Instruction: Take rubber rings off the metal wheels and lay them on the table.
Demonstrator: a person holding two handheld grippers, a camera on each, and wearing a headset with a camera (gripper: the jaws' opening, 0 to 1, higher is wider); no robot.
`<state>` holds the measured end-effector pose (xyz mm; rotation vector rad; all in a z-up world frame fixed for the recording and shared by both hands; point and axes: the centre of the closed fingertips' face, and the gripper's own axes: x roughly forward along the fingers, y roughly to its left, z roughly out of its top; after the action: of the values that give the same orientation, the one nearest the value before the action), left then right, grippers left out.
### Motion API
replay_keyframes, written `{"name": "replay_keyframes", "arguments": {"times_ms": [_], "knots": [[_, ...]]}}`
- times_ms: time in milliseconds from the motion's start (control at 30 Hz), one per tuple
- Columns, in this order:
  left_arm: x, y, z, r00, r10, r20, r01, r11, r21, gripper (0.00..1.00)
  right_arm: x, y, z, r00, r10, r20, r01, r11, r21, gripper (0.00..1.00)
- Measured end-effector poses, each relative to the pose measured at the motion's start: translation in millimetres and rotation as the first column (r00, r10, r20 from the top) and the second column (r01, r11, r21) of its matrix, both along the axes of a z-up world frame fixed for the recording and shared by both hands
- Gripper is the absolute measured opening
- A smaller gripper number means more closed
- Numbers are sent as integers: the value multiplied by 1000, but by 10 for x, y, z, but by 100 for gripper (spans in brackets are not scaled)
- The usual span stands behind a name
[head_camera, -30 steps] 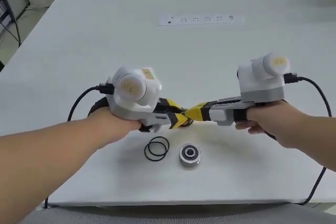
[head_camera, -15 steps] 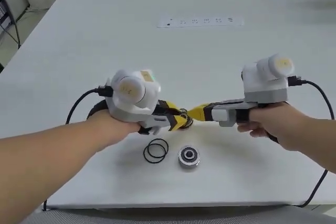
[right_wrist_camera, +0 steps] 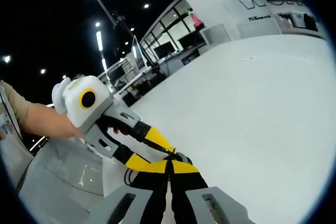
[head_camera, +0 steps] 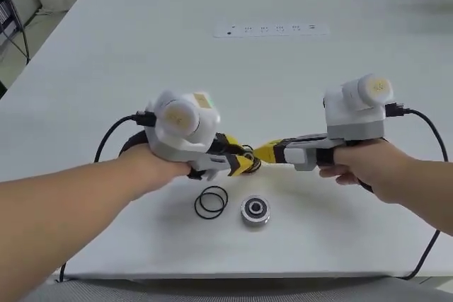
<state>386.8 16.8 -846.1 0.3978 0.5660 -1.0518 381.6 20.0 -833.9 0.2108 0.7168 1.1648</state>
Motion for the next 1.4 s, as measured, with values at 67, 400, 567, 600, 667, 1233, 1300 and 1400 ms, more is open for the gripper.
{"name": "replay_keyframes", "arguments": {"times_ms": [67,400,567,600,667,1233,1300,1400], "knots": [[-14,21,-13,1000,-8,-1,8,1000,4,21,-3,1,0,1000,0,1,0,1000,0,0],[-84,61,98,1000,-29,-1,29,999,-24,29,-2,2,24,1000,0,5,0,1000,3,0],[-121,99,173,1000,-21,-5,21,999,-41,33,-13,10,45,1000,5,10,-5,1000,10,0],[-134,110,184,1000,-24,-3,23,999,-39,33,-12,11,51,1000,6,12,-6,1000,11,0],[-162,127,206,1000,-27,-1,26,999,-38,34,-13,15,64,1000,6,14,-6,1000,13,0],[-275,287,380,1000,-17,-11,16,997,-77,46,-70,106,201,999,32,32,-34,999,38,0],[-301,322,394,1000,-12,-16,11,997,-82,47,-87,124,219,999,39,33,-40,998,41,0],[-330,367,406,1000,-10,-18,8,997,-82,48,-113,144,238,998,47,34,-49,998,45,0]]}}
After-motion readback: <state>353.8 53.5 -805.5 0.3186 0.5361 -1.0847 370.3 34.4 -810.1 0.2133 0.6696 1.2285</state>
